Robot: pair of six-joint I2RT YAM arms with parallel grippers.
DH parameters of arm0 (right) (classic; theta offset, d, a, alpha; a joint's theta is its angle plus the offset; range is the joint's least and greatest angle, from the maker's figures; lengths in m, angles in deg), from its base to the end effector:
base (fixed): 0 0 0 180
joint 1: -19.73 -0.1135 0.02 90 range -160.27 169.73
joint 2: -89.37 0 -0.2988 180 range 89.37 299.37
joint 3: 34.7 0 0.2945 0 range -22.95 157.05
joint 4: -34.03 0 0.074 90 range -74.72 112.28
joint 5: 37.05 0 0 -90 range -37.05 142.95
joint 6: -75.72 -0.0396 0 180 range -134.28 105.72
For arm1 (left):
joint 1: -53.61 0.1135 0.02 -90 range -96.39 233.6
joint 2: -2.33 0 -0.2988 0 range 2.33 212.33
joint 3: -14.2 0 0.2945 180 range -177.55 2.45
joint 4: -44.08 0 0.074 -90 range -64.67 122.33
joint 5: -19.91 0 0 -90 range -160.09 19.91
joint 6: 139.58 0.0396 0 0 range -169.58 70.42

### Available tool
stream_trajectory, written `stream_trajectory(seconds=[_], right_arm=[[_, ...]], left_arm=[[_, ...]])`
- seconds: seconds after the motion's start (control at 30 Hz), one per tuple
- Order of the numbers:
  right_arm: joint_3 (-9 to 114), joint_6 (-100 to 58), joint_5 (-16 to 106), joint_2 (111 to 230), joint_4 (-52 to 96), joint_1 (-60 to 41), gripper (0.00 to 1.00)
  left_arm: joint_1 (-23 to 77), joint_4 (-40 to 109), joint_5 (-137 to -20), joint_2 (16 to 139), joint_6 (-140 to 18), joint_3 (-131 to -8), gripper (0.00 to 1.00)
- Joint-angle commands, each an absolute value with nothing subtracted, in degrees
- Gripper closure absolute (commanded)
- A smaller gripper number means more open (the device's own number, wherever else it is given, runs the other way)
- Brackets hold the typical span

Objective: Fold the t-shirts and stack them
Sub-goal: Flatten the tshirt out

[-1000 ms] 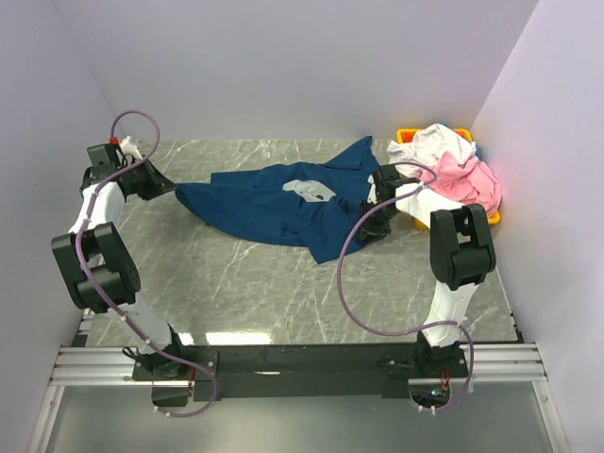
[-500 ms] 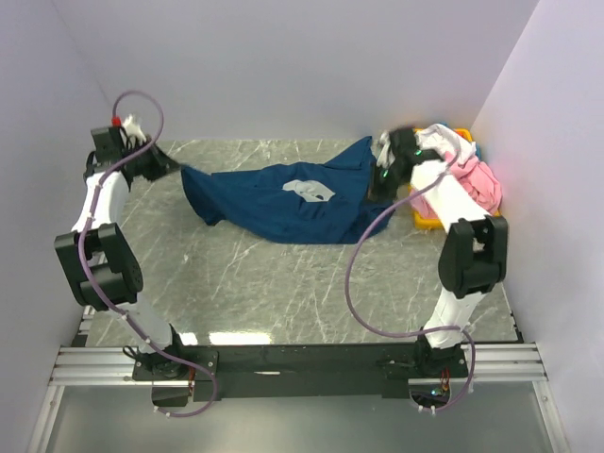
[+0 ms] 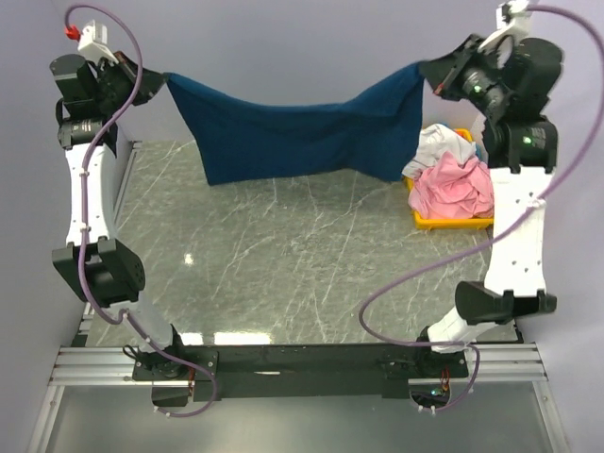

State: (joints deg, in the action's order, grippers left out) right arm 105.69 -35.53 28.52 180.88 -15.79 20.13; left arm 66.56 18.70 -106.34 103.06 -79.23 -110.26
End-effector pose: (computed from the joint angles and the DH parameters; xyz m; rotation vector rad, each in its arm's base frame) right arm 0.3317 0.0141 0.6322 -0.0339 1.6201 0.6196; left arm 0.4449 0.0783 0.5225 -0.1048 1.6394 -0.7279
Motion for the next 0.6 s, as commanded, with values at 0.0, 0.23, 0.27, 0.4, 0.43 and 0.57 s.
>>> stream_trajectory(seconds=[0.0, 0.23, 0.27, 0.4, 0.43, 0.57], right_arm=[[107.0, -38.4, 29.2, 176.0, -1.0, 21.6, 1.0], [107.2, -36.9, 33.9, 169.5, 11.5, 21.8, 1.0], [107.4, -36.6, 34.0, 169.1, 12.3, 21.8, 1.0], [107.2, -36.8, 34.0, 167.9, 15.0, 21.8, 1.0], [107.1, -36.9, 33.5, 168.1, 14.8, 21.7, 1.0], [106.9, -37.3, 33.2, 171.8, 12.4, 21.8, 1.0]], left_arm=[[66.8, 29.2, -108.1, 95.7, -82.2, -109.6, 1.0], [66.8, 34.0, -104.2, 84.8, -81.0, -105.2, 1.0], [66.8, 34.3, -103.3, 83.6, -80.8, -104.7, 1.0], [66.9, 35.5, -99.3, 77.8, -79.4, -102.1, 1.0], [66.7, 35.2, -99.2, 77.4, -79.0, -101.9, 1.0], [66.8, 30.4, -99.0, 81.2, -80.2, -103.8, 1.0]])
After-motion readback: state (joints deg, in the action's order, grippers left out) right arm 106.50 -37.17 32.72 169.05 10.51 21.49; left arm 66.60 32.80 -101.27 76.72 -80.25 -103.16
